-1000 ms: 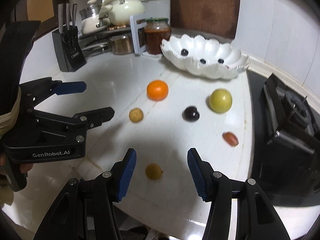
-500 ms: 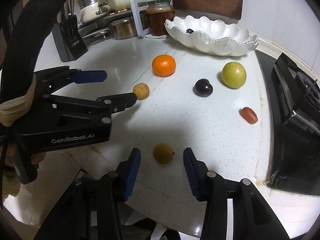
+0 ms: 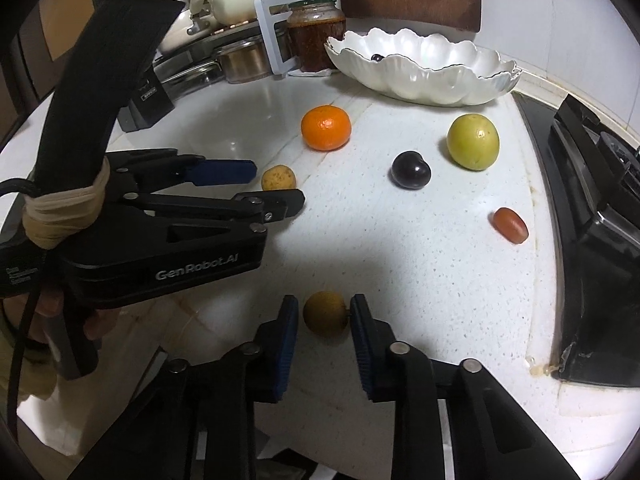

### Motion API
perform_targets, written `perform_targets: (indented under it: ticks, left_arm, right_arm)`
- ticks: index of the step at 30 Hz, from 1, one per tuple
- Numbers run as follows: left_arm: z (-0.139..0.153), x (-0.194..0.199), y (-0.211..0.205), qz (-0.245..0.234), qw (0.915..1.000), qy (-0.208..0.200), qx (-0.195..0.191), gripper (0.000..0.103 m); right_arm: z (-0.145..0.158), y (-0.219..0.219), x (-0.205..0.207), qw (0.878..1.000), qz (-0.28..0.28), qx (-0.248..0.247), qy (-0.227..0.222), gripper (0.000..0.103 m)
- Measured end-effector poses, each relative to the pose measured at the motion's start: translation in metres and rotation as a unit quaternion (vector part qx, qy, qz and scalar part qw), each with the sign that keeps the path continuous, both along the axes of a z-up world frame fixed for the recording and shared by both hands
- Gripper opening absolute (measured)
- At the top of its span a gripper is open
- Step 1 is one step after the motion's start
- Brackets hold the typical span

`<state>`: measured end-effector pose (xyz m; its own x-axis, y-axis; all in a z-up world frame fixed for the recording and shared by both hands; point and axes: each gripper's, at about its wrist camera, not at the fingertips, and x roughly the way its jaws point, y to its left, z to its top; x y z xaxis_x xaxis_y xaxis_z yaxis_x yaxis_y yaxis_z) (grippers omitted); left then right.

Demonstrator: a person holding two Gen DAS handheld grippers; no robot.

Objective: Organize fruits
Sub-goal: 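Grasp a small brown fruit with the right gripper while the left grasps a speckled brown fruit, then lift and carry both brown fruits in both grippers over the white bowl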

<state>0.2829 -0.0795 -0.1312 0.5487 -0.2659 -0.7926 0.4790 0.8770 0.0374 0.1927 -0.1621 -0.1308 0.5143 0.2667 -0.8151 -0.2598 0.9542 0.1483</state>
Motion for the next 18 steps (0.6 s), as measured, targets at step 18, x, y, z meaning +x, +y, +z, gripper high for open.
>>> perform_targets:
  ticks: [18]
  left_arm:
    - [0.006, -0.002, 0.001, 0.014, 0.9998, 0.014, -0.001, 0.026]
  right_arm:
    - [0.006, -0.007, 0.008, 1.000, -0.010, 0.015, -0.016, 0.025]
